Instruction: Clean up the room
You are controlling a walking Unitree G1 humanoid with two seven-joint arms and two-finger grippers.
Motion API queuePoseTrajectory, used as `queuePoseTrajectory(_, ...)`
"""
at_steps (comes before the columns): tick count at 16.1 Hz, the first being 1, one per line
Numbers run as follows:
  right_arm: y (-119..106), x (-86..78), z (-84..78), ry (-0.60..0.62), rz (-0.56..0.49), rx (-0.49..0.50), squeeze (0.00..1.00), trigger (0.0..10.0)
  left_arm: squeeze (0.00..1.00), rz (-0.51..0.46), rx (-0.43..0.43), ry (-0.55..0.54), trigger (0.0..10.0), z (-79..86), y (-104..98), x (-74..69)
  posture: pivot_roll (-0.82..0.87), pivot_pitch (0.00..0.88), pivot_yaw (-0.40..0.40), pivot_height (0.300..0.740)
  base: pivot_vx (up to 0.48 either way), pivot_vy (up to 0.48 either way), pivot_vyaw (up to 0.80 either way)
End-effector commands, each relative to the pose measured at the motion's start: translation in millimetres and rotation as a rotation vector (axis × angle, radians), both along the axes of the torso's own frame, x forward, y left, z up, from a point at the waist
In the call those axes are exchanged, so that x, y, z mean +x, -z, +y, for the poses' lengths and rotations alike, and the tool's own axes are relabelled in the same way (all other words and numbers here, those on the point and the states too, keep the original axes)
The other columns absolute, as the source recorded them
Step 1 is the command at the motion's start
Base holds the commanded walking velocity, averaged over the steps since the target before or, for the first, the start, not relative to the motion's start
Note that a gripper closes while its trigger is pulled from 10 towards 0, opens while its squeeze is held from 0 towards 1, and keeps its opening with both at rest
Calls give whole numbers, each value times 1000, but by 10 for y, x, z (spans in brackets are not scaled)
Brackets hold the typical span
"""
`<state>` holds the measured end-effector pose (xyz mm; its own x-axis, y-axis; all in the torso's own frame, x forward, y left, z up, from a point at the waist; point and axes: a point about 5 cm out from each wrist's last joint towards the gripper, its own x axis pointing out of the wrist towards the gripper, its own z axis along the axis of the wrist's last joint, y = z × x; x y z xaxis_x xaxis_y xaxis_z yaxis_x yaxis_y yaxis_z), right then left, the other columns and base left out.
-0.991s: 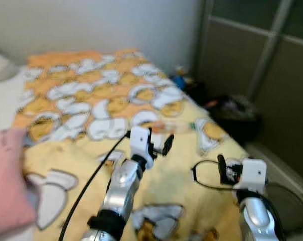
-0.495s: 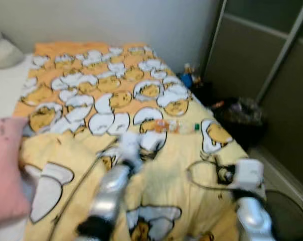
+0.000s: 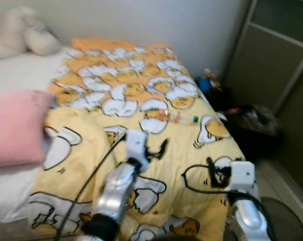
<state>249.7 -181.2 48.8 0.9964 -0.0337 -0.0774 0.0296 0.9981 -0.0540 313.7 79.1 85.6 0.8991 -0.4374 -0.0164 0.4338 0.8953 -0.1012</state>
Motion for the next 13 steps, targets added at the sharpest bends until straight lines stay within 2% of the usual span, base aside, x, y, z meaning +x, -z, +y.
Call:
queuePoseTrajectory(1, -44, 17, -45, 6, -23, -11, 0, 10000, 0, 3, 8, 3, 10000, -35, -20, 25, 91, 0, 22, 740, 0, -428, 463)
queuePoseTrajectory(2, -67, 5, -63, 32, -39, -4, 0, 10000, 0, -9, -10, -35, 10000, 40, -27, 30, 87, 0, 25, 740, 285, -382, 0)
queuePoseTrajectory(4, -152, -15, -102, 59, -101, 52, 0, 10000, 0, -10, -10, -106, 10000, 196, -9, 22, 76, 0, 28, 740, 0, 0, 0)
queuePoseTrajectory(6, -254, -87, -156, 76, -157, 67, 0, 10000, 0, -32, 15, -253, 10000, 528, 10, -119, 61, 0, 30, 740, 0, 0, 0)
queuePoseTrajectory(7, -217, -111, -184, 75, -133, 59, 0, 10000, 0, -21, 53, -279, 10000, 588, 33, -183, 69, 0, 25, 740, 0, 0, 0)
queuePoseTrajectory(9, -138, -145, -169, 31, -84, 35, 0, 10000, 0, -25, 63, -241, 10000, 544, 39, -223, 78, 0, 13, 740, 0, 0, 0)
queuePoseTrajectory(10, -107, -154, -145, 3, -63, 24, 0, 10000, 0, 1, 34, -235, 10000, 514, 56, -219, 81, 0, 9, 740, 0, 0, 0)
queuePoseTrajectory(13, -105, -81, -85, -20, -43, 32, 0, 10000, 0, 17, -29, -298, 10000, 462, -56, -14, 94, 0, -6, 740, 450, 0, 0)
